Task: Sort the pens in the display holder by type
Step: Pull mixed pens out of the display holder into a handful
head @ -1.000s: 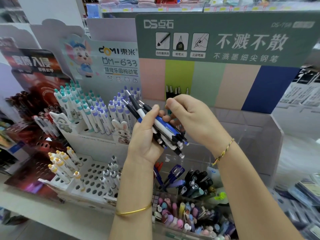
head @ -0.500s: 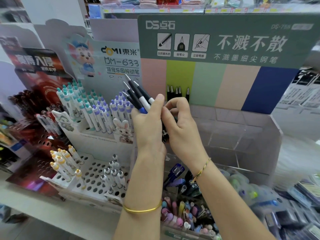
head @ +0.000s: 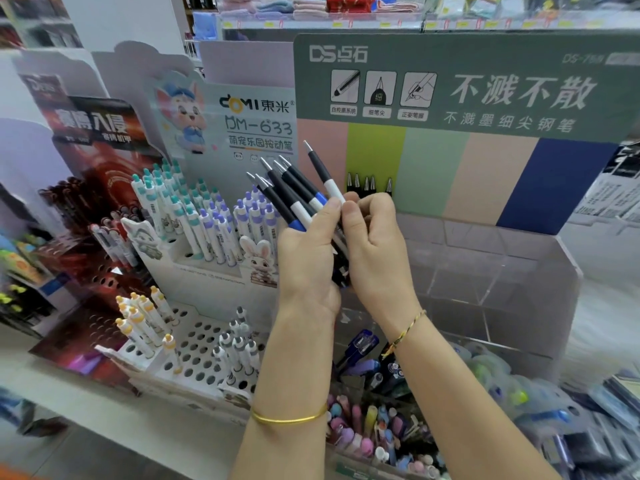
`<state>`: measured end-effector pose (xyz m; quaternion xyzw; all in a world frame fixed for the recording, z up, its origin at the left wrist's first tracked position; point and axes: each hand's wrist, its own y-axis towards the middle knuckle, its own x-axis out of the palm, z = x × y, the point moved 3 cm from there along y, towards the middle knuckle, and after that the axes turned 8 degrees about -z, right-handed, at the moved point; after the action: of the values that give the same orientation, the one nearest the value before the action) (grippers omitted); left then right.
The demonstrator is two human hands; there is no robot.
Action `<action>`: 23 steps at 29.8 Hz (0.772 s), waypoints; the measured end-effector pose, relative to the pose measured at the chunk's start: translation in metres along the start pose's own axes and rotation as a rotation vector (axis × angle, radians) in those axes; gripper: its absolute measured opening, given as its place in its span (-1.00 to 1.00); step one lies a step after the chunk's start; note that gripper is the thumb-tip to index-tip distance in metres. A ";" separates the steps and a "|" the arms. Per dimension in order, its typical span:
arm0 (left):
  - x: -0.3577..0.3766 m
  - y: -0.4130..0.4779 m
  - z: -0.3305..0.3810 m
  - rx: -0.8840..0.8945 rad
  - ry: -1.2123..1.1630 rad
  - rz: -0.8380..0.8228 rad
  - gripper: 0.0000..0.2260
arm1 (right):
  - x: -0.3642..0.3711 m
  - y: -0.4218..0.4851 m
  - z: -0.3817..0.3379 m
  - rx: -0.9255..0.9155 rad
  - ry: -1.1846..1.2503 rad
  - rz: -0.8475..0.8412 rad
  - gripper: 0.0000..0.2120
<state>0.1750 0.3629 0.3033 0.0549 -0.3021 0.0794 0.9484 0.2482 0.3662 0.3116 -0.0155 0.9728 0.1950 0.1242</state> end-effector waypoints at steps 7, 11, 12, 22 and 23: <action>-0.018 0.006 0.010 0.054 0.140 0.046 -0.87 | -0.019 0.013 -0.022 -0.040 -0.697 -0.022 -0.68; -0.025 0.007 0.021 0.050 0.198 -0.046 -0.89 | -0.012 0.046 -0.034 -0.059 -0.279 -0.176 -0.74; -0.027 0.007 0.024 0.047 0.220 -0.071 -0.90 | -0.006 0.051 -0.034 -0.043 -0.225 -0.259 -0.74; -0.055 0.017 0.039 0.115 0.303 0.042 -0.90 | 0.008 0.097 -0.037 -0.128 -0.404 -0.026 -0.87; -0.055 0.017 0.038 0.102 0.284 0.031 -0.90 | 0.016 0.097 -0.037 -0.106 -0.526 -0.059 -0.80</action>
<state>0.1060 0.3676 0.3035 0.0863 -0.1613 0.1163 0.9762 0.2169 0.4422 0.3770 0.0009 0.8947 0.2393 0.3771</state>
